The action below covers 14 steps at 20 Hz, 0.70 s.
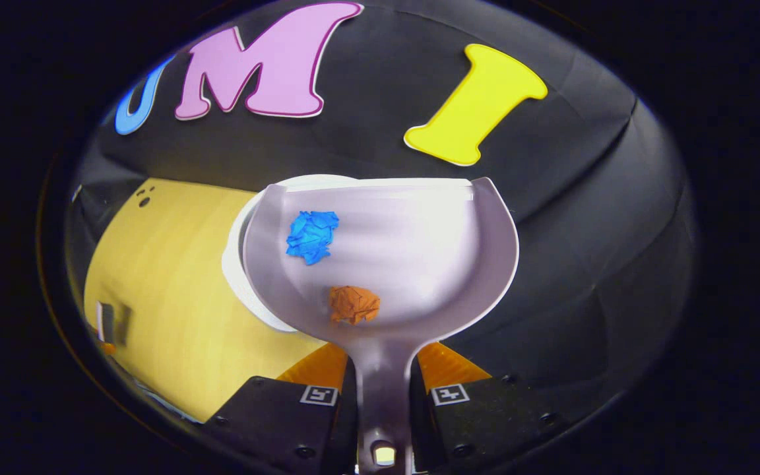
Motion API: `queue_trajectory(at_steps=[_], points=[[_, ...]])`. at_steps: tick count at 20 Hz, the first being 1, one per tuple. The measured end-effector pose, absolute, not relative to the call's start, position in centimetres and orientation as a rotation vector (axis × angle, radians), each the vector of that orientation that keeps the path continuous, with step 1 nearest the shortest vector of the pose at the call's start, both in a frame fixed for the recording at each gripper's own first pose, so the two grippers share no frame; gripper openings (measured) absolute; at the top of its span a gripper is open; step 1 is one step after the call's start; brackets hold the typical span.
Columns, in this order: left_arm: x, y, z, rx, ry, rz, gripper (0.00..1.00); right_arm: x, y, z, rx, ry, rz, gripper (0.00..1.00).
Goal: Pick up the small broom and dustpan from the desktop, sweep the trash into the dustpan with the broom, and then empty the trash into the garbage bin.
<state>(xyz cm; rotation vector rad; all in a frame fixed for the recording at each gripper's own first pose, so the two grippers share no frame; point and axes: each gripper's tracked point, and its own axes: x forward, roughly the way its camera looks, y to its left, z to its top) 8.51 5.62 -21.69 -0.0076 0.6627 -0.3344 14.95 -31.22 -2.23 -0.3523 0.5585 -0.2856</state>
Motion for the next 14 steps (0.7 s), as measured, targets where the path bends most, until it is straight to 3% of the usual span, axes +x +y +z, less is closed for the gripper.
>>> queue_trajectory(at_steps=[4,5,6,9,10,11,14], points=[[8.5,4.8,-21.5,-0.034,0.654,-0.329,0.3,16.2,-32.0,-2.1,-0.532,0.537,-0.324,0.36],[8.4,4.9,-21.6,-0.029,0.654,-0.321,0.3,17.0,-33.0,-2.2,-0.586,0.529,-0.342,0.31],[8.4,4.9,-21.7,-0.024,0.656,-0.316,0.3,17.4,-33.4,-1.9,-0.649,0.518,-0.358,0.36],[8.3,5.1,-21.9,-0.037,0.662,-0.298,0.31,16.8,-34.5,-1.4,-0.851,0.5,-0.398,0.36],[8.2,5.2,-22.0,-0.046,0.665,-0.293,0.29,16.9,-34.8,-1.2,-0.908,0.494,-0.4,0.31],[8.2,5.3,-22.0,-0.056,0.669,-0.286,0.3,17.2,-34.7,-0.9,-0.955,0.488,-0.401,0.36],[7.9,5.5,-22.5,-0.067,0.675,-0.26,0.3,17.4,-34.2,-0.1,-1.064,0.474,-0.405,0.36]])
